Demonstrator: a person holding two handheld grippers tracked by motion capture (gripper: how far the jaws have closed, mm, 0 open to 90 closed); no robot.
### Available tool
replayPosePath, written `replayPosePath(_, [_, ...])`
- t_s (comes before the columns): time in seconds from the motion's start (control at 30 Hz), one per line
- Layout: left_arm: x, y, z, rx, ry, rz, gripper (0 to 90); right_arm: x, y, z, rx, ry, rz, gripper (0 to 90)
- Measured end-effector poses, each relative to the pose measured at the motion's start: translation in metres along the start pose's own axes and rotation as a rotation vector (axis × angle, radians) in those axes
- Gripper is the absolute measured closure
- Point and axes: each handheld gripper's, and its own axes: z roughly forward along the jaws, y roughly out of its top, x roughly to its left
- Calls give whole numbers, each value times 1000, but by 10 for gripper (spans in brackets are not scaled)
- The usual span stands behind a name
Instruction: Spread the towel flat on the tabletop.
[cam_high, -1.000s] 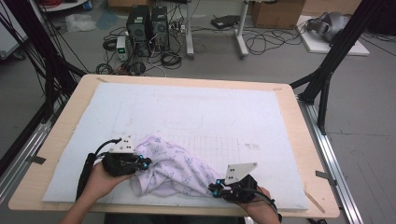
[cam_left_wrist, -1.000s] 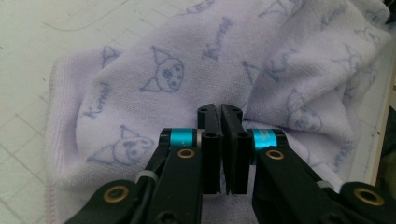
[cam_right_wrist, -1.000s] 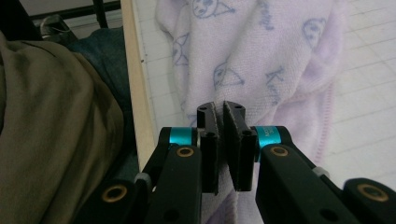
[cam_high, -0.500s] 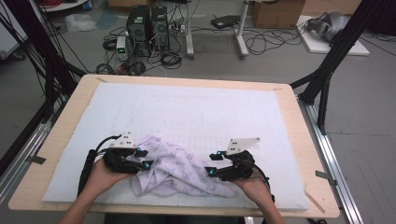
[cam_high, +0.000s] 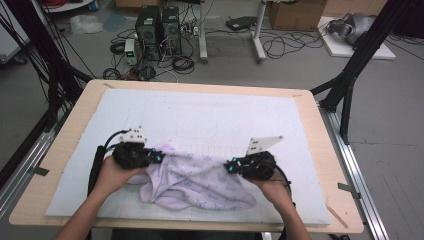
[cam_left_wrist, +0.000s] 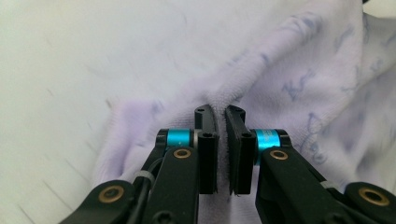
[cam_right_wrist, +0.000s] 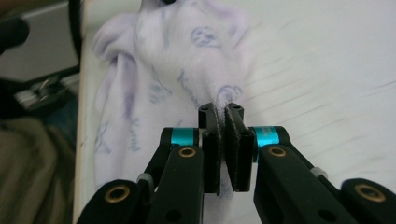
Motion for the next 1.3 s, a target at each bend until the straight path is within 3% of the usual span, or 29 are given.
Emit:
replayPosePath(0.07, [-1, 26, -5, -42, 17, 29, 840, -4, 13, -17, -29, -44, -9, 864])
replayPosePath(0.17, [-6, 60, -13, -87, 50, 82, 840, -2, 40, -45, -44, -134, -69, 863])
replayPosePath(0.23, [-7, 74, -18, -105, 55, 97, 839, 4, 55, -61, -57, -181, -107, 863])
replayPosePath(0.3, [-6, 77, -19, -106, 54, 97, 838, 10, 63, -70, -71, -201, -134, 863])
replayPosePath(0.43, [-7, 55, -11, -50, 44, 94, 834, 19, 54, -55, -14, -186, -157, 862])
replayPosePath(0.63, [-13, -16, 0, 60, 14, 70, 835, 37, 2, 2, 113, -41, -116, 862])
replayPosePath(0.73, [-17, -46, -7, 76, 11, 54, 835, 52, -18, 23, 150, 36, -100, 862])
replayPosePath(0.83, [-23, -67, -17, 61, 20, 42, 833, 66, -25, 35, 174, 86, -129, 853])
replayPosePath(0.93, [-26, -71, -24, 50, 20, 42, 779, 70, -20, 34, 157, 127, -136, 785])
replayPosePath(1.0, [-26, -67, -29, 23, 40, 39, 670, 68, -11, 27, 124, 131, -140, 741])
replayPosePath(1.1, [-20, -54, -36, -26, 35, 26, 614, 61, 5, 11, 55, 126, -126, 698])
replayPosePath(1.2, [-13, -41, -36, -54, 48, 32, 611, 49, 17, 2, 34, 60, -132, 674])
replayPosePath(1.3, [-4, -34, -22, -35, 44, 24, 614, 31, 17, 8, 53, 7, -89, 613])
